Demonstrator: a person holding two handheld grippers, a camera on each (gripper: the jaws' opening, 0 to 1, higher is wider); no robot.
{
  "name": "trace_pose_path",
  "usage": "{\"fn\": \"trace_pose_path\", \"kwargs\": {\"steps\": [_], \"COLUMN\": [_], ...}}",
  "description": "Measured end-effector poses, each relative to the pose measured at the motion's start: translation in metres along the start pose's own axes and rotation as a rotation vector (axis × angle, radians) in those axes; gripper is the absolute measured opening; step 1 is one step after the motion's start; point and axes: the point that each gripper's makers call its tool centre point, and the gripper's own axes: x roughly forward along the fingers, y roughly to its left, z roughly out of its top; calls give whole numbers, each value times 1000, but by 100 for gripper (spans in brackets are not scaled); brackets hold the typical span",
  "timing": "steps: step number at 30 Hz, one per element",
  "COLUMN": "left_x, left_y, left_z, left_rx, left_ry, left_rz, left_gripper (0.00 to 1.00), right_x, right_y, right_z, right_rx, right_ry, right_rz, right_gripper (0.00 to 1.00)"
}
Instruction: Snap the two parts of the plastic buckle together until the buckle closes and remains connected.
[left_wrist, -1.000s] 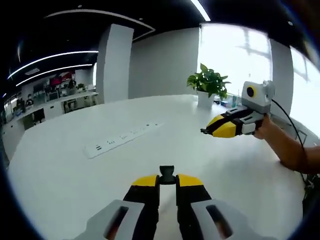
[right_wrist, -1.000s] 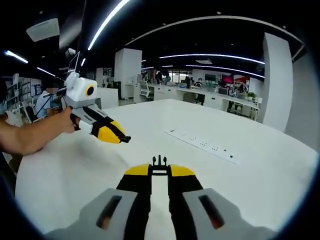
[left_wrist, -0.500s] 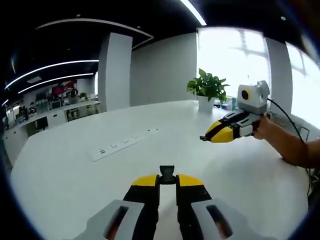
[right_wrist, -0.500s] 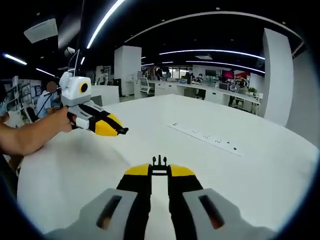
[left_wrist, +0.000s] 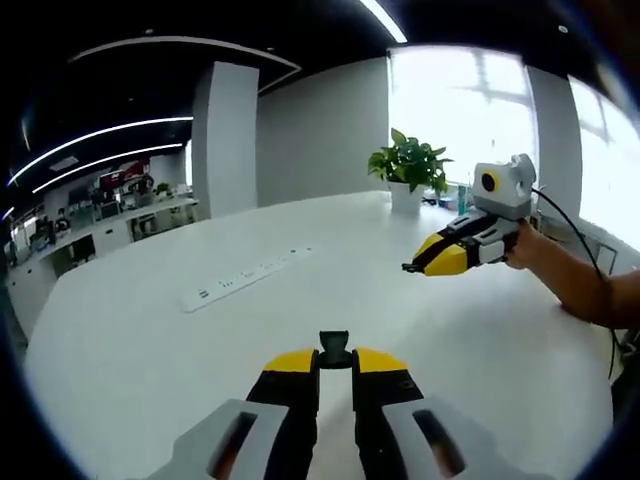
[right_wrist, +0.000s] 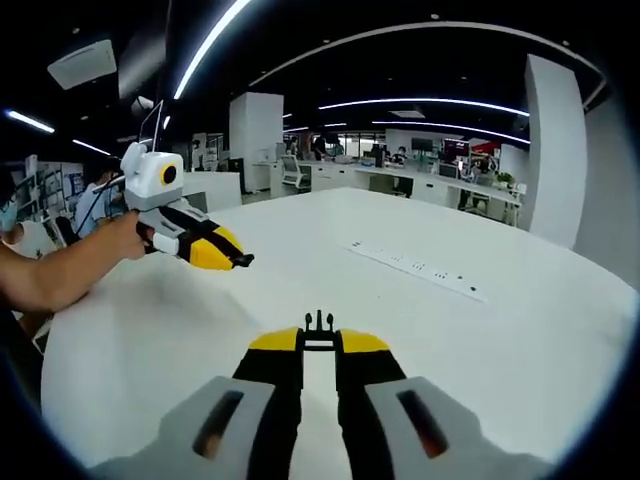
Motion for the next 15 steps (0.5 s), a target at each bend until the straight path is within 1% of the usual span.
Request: {"fn": "trace_pose_path", "kwargs": {"steps": [3,5,9,12,15], "left_x": [-3,-5,-11,-13,-14], "left_y": [-7,-10,-17,-20,-23], "left_z": [-7,-10,-12,-14,-19], "left_rx": [33,35,17,8,7], "left_ry": [20,24,22,21,37], "left_rz": [-2,-4,-16,-20,-27], "left_gripper": [9,9,9,9,9], "right_x": [-3,-5,-9,-12,-12], "right_y": [5,7,12,16,20], "right_z": [-3,-4,-3,-6,-7], "right_rx": [-3,-5,-2,-7,-7], "right_ry": [5,6,-5,1,4], "right_rz": [4,5,7,8,12], "right_gripper": [10,10,10,10,10]}}
